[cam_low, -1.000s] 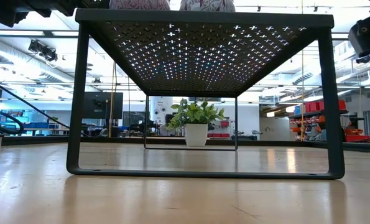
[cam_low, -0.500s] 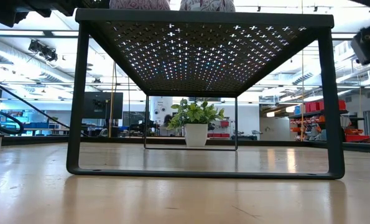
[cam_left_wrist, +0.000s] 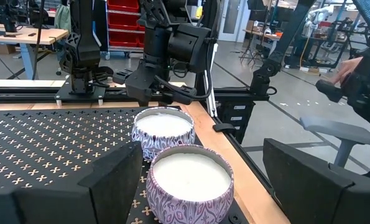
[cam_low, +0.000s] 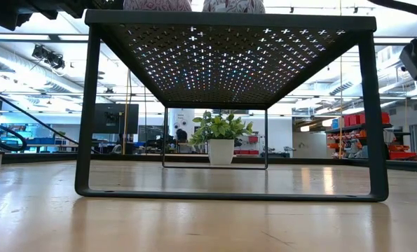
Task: Pick & Place candle stick holders
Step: Put the blue candle on the shelf, then return to Home Position
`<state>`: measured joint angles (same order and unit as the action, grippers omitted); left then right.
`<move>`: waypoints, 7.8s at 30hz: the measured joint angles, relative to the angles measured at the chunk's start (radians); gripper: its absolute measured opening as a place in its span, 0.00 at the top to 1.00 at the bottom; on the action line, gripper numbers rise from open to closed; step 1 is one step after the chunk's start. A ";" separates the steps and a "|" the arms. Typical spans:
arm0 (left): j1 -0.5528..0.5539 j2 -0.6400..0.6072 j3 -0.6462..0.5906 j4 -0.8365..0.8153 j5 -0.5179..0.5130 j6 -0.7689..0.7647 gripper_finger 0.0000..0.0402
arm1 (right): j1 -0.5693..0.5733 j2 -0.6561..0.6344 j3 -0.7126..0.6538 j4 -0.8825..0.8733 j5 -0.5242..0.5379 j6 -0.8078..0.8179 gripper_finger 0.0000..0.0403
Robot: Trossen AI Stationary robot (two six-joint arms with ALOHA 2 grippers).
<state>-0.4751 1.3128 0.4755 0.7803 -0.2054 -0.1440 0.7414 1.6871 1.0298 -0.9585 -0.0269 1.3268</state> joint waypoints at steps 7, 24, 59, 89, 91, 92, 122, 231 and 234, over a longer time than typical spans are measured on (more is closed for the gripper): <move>0.000 0.000 0.000 0.000 0.000 0.000 0.18 | 0.000 0.000 0.000 0.008 0.004 -0.008 0.81; 0.000 0.000 0.000 0.000 0.000 0.000 0.18 | 0.000 0.000 0.000 0.052 0.019 -0.087 1.00; 0.000 0.000 0.000 0.001 -0.001 0.001 0.18 | -0.169 -0.275 0.205 -0.172 0.005 -0.406 1.00; 0.001 0.000 0.000 0.001 0.000 0.002 0.18 | -0.452 0.024 0.692 -0.340 -0.019 -0.925 1.00; 0.001 0.000 0.000 0.000 0.000 0.002 0.18 | -0.464 0.035 0.692 -0.335 -0.031 -0.935 1.00; 0.001 0.000 0.000 0.000 0.000 0.002 0.18 | -0.468 0.042 0.693 -0.330 -0.036 -0.942 1.00; 0.001 0.000 0.000 -0.008 0.000 0.001 0.18 | -0.452 0.138 0.693 -0.252 -0.095 -0.971 1.00; 0.400 -1.012 -0.467 -0.470 -0.179 0.170 0.18 | -0.528 -1.104 -1.014 1.636 0.409 -1.482 0.86; 0.400 -1.012 -0.467 -0.479 -0.156 0.178 0.18 | -0.546 -1.106 -1.014 1.688 0.400 -1.481 0.86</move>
<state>-0.0753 0.3004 0.0082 0.3013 -0.3613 0.0339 0.1958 0.5808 0.0158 0.7292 0.3731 -0.1546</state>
